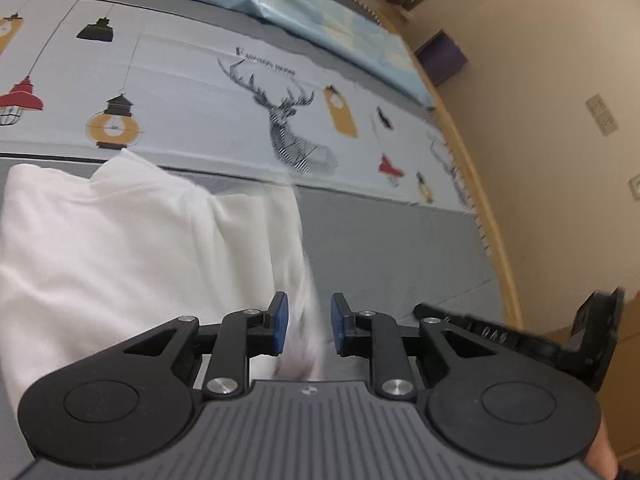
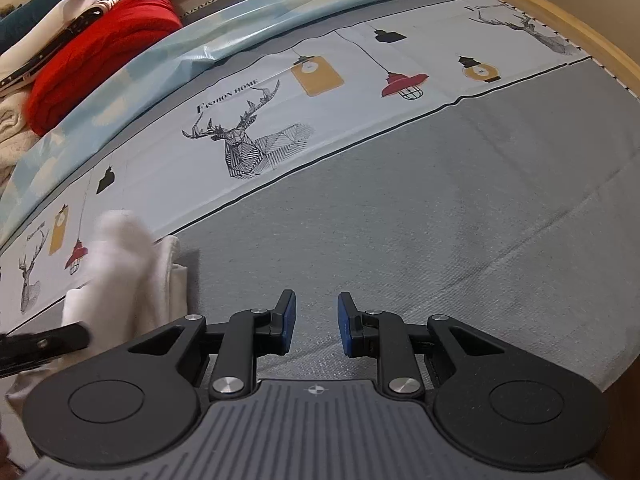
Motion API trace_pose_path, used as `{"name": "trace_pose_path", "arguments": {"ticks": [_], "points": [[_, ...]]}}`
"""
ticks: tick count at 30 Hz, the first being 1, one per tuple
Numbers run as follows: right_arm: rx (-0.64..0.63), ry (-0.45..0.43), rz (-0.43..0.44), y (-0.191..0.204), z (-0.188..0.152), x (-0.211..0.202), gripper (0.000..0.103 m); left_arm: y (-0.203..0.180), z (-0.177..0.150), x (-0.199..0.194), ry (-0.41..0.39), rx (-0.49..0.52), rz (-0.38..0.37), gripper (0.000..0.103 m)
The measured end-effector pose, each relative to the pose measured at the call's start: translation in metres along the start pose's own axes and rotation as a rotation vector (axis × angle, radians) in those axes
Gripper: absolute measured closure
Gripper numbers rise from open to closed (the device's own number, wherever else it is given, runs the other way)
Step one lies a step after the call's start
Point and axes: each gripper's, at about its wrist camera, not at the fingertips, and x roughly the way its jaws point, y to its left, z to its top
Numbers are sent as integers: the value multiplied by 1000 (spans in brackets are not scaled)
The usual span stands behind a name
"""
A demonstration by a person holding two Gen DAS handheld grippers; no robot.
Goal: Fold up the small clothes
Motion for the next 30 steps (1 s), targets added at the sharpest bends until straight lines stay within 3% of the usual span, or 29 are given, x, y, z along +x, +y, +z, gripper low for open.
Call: {"name": "trace_pose_path", "arguments": {"ticks": [3,5,10,15,17,21,24,28,30], "points": [[-8,1,31,4,0,0,78,17,2,-18,-26,-21,-7,74],[-20,7,59,10,0,1,75,29,3,-30,-21,-20,31,74],[-41,91,177,39,-7,15,64,59,-10,-59,62,20,132,74],[-92,198,274,79,-25,28,63,82,-31,-77,145,108,181,74],[-149,241,283,94,-35,31,63,85,-38,-77,168,136,210,74],[-304,336,218,115,-58,39,63,90,-43,-78,186,160,225,74],[-378,325,255,115,-64,30,92,88,-44,-72,203,175,230,74],[-382,273,296,100,-57,16,93,81,-50,-56,254,227,226,74],[-414,286,241,92,-61,20,95,79,-56,-43,296,268,262,74]]}}
